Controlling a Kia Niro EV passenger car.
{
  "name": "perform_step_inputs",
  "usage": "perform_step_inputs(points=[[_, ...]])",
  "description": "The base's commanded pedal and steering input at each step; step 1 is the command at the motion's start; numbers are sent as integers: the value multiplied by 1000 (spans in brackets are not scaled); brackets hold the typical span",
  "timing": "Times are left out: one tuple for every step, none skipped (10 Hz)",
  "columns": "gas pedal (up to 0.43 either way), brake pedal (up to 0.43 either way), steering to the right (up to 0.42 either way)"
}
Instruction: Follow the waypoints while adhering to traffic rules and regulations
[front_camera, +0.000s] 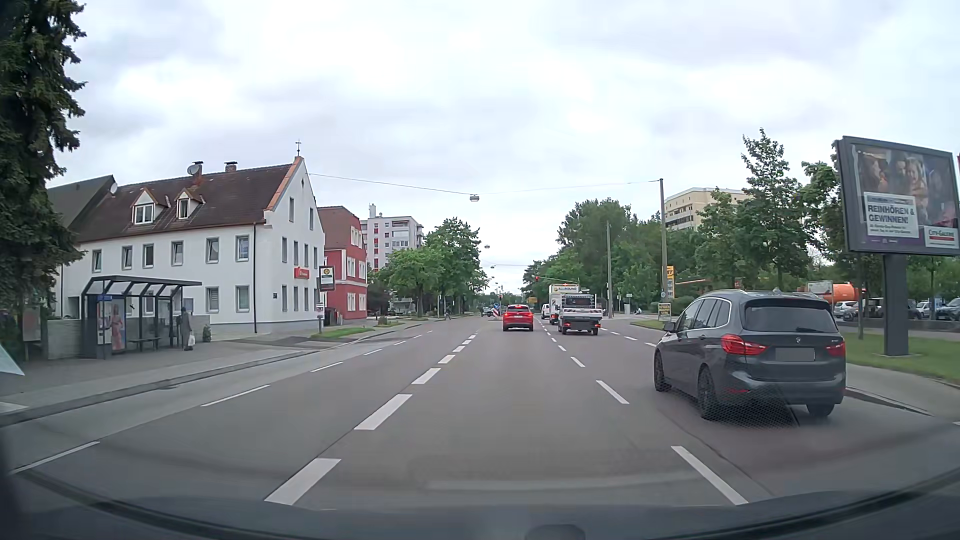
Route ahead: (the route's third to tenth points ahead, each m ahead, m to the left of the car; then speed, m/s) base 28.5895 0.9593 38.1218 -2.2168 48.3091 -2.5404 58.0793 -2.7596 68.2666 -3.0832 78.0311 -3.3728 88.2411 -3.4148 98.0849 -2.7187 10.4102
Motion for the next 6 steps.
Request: perform_step_inputs(points=[[67, 0, 5], [79, 0, 5], [79, 0, 5], [79, 0, 5], [79, 0, 5], [79, 0, 5]])
